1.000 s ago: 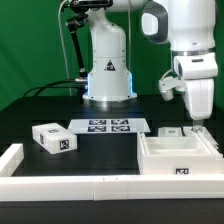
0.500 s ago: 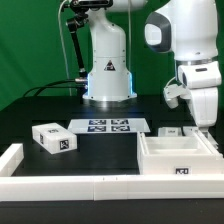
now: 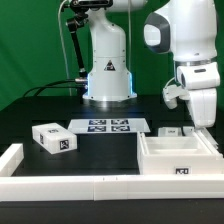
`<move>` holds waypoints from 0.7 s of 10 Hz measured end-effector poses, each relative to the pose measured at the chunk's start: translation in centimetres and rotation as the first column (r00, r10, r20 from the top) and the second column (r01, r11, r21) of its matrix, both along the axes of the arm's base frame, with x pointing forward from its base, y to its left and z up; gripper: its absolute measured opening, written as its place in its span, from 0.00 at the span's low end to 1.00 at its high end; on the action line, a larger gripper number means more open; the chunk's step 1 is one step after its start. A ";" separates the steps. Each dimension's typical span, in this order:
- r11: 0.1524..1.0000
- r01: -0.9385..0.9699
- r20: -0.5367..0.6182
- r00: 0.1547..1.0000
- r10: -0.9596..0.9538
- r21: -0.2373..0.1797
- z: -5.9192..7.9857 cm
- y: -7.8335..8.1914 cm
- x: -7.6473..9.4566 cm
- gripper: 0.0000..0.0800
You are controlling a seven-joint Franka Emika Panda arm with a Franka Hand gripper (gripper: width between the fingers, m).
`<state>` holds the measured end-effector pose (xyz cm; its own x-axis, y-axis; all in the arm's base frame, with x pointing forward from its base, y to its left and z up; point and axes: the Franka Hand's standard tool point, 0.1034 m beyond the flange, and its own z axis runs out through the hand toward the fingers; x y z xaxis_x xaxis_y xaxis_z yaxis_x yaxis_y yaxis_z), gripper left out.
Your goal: Assemble cabinet
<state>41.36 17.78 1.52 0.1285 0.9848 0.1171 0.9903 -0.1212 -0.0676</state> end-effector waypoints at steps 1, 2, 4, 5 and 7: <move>1.000 0.002 -0.001 1.000 -0.002 0.000 0.0 -0.1 0.0 0.19; 1.000 0.002 0.000 1.000 -0.002 0.000 0.0 -0.1 0.0 0.08; 1.000 0.002 0.000 1.000 -0.002 0.000 0.0 -0.1 0.0 0.08; 1.000 0.002 0.000 1.000 -0.002 0.000 0.0 -0.1 0.0 0.08; 1.000 0.001 -0.004 1.000 -0.001 -0.011 0.6 -0.2 0.1 0.08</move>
Offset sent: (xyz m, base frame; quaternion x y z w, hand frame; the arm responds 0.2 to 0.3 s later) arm 0.0000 0.0000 0.0000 0.0000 0.0000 0.0000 1.0000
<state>41.47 17.62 2.12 0.1300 0.9858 0.1063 0.9899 -0.1230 -0.0698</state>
